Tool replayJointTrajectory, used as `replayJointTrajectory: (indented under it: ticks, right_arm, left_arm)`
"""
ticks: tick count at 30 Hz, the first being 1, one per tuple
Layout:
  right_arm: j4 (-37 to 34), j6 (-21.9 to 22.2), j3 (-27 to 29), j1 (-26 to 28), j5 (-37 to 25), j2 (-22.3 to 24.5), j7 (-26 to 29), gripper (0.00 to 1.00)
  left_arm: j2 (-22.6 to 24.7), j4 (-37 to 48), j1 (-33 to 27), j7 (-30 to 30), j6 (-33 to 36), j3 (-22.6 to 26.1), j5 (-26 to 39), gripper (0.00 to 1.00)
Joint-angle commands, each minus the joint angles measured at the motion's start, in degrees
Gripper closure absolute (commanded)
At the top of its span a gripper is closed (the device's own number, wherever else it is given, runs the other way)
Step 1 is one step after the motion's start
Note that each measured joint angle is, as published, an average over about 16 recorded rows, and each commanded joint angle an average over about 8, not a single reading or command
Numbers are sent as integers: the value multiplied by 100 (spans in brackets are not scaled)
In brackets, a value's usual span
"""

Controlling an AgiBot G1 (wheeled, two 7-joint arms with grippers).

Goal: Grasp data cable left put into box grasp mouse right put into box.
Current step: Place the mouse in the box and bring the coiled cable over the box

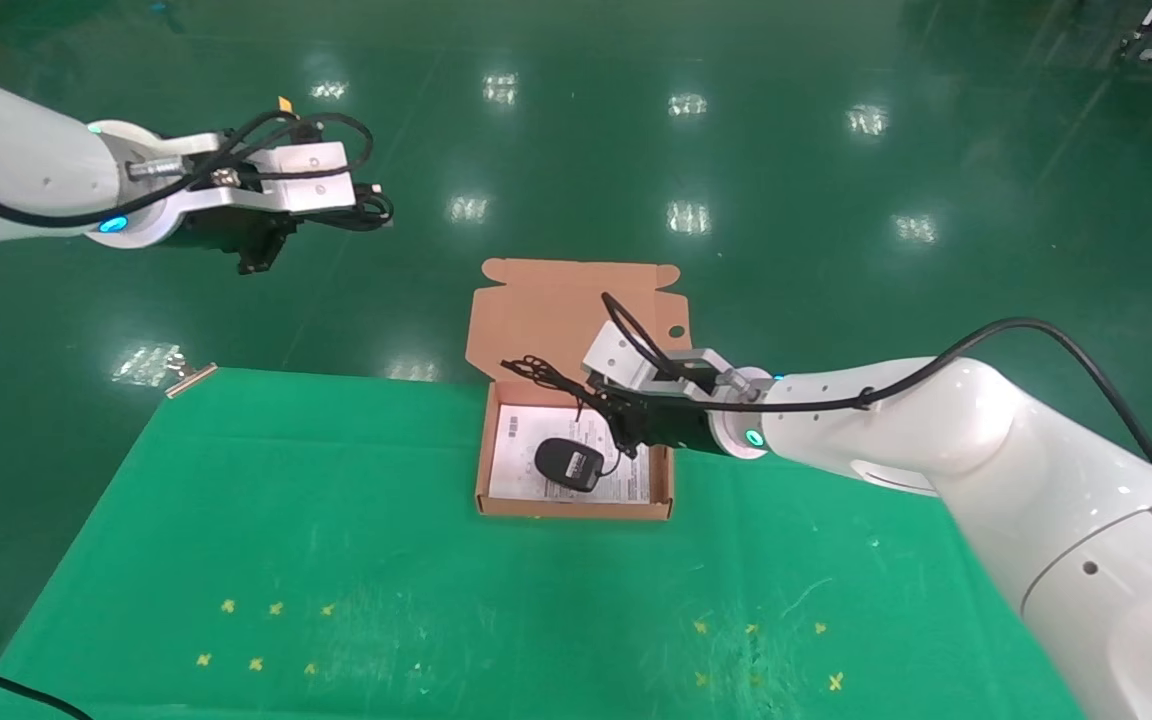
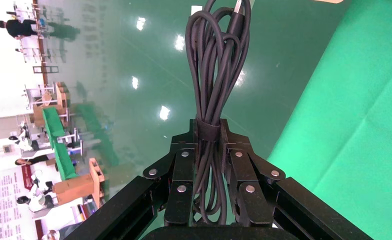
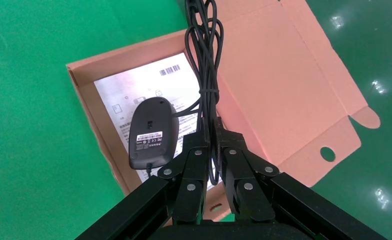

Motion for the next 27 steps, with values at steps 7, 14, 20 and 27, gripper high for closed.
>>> replayJointTrajectory:
  ticks: [7,14,20,27]
  right_arm:
    - [-48,-22,-314,39,93,-14,100,19]
    - [27,-84,-448,29,121,71,115,0]
    - [217,-116,-539,11,94,169,192,0]
    - [449,-60,-524,73,72,494,346,0]
  left_arm:
    - [-1,-2,1,0,2,0,1,100]
    - [28,-2,31,2,-10,10,-8,100]
    - [239,135,192,57,-179,79,-36,100]
    - [651,517,521,398,-718,215,-174,100]
